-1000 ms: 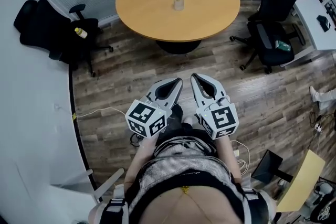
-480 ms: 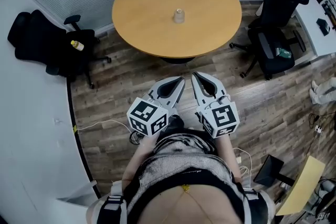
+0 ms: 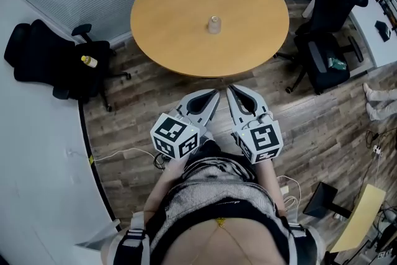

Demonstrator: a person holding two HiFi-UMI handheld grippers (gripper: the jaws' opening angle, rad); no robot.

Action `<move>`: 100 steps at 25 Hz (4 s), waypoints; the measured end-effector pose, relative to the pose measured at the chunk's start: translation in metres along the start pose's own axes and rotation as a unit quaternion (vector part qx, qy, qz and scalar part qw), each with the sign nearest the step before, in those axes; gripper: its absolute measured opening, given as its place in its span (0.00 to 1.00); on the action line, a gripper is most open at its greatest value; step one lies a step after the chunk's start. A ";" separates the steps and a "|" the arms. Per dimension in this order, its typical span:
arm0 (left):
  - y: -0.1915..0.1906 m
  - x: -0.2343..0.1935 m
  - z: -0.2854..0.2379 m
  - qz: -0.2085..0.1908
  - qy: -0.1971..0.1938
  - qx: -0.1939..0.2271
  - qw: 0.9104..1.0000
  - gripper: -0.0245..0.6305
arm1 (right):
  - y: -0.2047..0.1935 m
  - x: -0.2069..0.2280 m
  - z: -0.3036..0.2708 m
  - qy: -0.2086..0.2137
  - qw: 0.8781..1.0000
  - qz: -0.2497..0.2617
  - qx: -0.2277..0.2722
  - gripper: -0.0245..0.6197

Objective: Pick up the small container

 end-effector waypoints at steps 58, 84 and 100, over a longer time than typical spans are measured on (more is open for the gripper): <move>0.056 -0.023 -0.166 0.029 0.117 0.027 0.992 0.04 | 0.029 0.186 -0.071 0.127 0.991 0.020 -0.024 0.07; 0.076 -0.072 -0.208 0.036 0.091 0.028 0.995 0.04 | 0.034 0.228 -0.119 0.113 0.992 0.030 -0.041 0.07; 0.095 -0.152 -0.229 0.037 0.054 0.001 0.998 0.04 | 0.044 0.241 -0.195 0.078 0.996 0.004 -0.044 0.07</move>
Point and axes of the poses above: the fingertips, and each gripper's own axes: z backward along the fingers, x to its right, y out of its top, the point moved 7 cm from there along z, backward along the fingers, and after that the axes turned 12 degrees about y, right-handed, at the moved point
